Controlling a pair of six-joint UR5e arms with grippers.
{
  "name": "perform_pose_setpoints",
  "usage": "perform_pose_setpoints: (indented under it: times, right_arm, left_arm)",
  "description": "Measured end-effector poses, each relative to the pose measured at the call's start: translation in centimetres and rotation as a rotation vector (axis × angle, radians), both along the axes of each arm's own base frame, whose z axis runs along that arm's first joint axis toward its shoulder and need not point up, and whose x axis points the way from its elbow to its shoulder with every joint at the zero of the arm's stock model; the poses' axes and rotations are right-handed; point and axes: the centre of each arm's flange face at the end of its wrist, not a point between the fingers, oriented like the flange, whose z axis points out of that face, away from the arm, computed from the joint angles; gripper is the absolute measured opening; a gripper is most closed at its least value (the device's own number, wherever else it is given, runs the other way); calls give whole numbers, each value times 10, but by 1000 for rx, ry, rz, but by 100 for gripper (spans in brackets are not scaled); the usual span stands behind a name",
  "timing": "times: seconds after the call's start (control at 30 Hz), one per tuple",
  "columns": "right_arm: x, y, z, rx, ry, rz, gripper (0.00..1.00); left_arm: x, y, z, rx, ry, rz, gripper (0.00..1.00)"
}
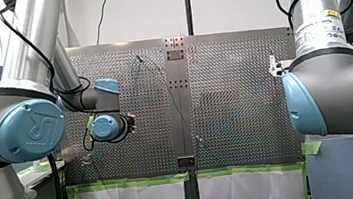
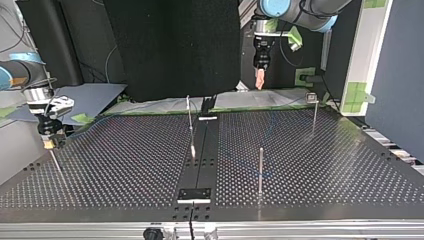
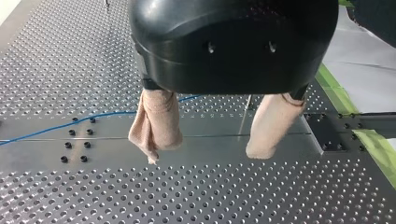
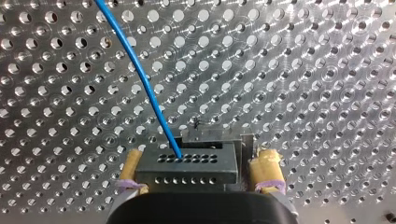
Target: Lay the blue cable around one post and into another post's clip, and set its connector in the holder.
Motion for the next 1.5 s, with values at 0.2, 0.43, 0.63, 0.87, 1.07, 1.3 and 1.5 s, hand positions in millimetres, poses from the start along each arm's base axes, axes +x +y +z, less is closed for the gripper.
perform_pose_setpoints:
  times: [0.2,0.43,0.63,0.87,1.07,1.3,1.5]
  right_arm:
    - [0,0,0,0,0,0,98]
    - [0,0,0,0,0,0,98]
    - [0,0,0,0,0,0,98]
    - [0,0,0,0,0,0,98]
    - [0,0,0,0,0,0,98]
    - [0,0,0,0,0,0,98]
    - [0,0,0,0,0,0,98]
  left_arm:
    - [0,0,0,0,0,0,100]
    - [0,0,0,0,0,0,100]
    - [0,0,0,0,0,0,100]
    - [0,0,0,0,0,0,100]
    - [0,0,0,0,0,0,100]
    - [0,0,0,0,0,0,100]
    - [0,0,0,0,0,0,100]
